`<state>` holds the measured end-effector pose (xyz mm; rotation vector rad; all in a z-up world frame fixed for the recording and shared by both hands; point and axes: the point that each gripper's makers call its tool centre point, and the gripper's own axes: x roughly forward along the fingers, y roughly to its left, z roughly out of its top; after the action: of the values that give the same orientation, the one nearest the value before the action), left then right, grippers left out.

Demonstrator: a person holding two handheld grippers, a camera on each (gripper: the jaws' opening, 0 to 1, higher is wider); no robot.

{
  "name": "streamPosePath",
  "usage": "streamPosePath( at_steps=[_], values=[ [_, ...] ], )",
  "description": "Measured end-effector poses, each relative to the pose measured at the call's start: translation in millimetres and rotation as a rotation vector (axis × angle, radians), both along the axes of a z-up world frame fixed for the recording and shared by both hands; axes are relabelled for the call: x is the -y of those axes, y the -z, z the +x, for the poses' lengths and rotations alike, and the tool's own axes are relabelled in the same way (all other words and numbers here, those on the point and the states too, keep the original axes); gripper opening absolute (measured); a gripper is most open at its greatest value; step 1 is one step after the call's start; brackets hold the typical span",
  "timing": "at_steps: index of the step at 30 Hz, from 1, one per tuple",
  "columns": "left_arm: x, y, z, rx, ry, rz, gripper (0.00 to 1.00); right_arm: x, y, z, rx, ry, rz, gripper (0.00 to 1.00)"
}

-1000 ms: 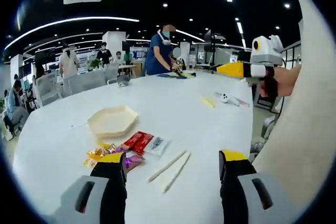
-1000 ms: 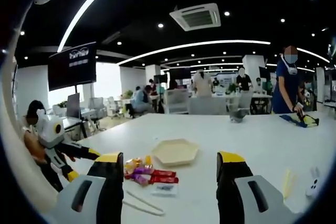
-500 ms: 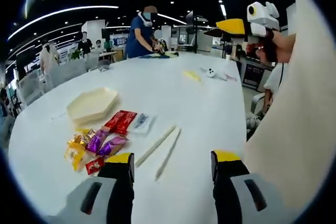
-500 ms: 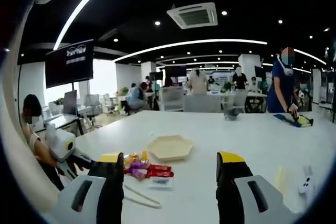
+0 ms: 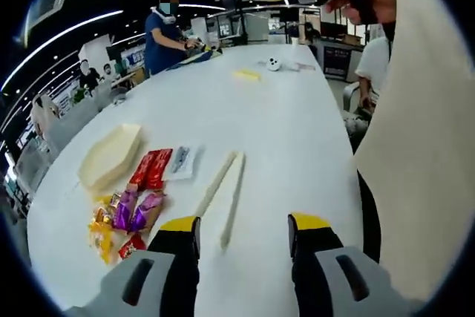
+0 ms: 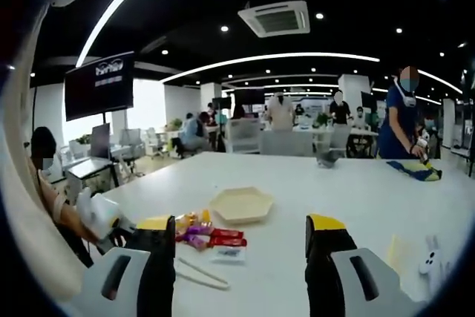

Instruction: Place the target food into the container with the food tongs after gripping and lifting it, then release it inside without dropping or visibly crushing the food.

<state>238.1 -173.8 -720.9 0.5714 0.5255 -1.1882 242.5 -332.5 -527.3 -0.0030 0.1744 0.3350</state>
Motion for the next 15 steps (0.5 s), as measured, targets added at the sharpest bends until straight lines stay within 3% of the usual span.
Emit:
streamPosePath(
  at_steps=[10, 13, 15],
  values=[
    [-3.7, 17.0, 8.1, 0.014, 0.004, 0.074, 0.38, 0.7, -0.4, -3.7, -0.005, 0.013, 0.0, 0.71],
    [-5.9, 20.9, 11.9, 0.04, 0.004, 0.098, 0.39, 2.6, -0.3, -5.0, -0.003, 0.024, -0.011, 0.71],
    [-6.4, 25.8, 11.2, 0.021, 0.009, 0.117, 0.36, 3.3, 0.0, -6.0, -0.007, 0.026, -0.007, 0.71]
  ],
)
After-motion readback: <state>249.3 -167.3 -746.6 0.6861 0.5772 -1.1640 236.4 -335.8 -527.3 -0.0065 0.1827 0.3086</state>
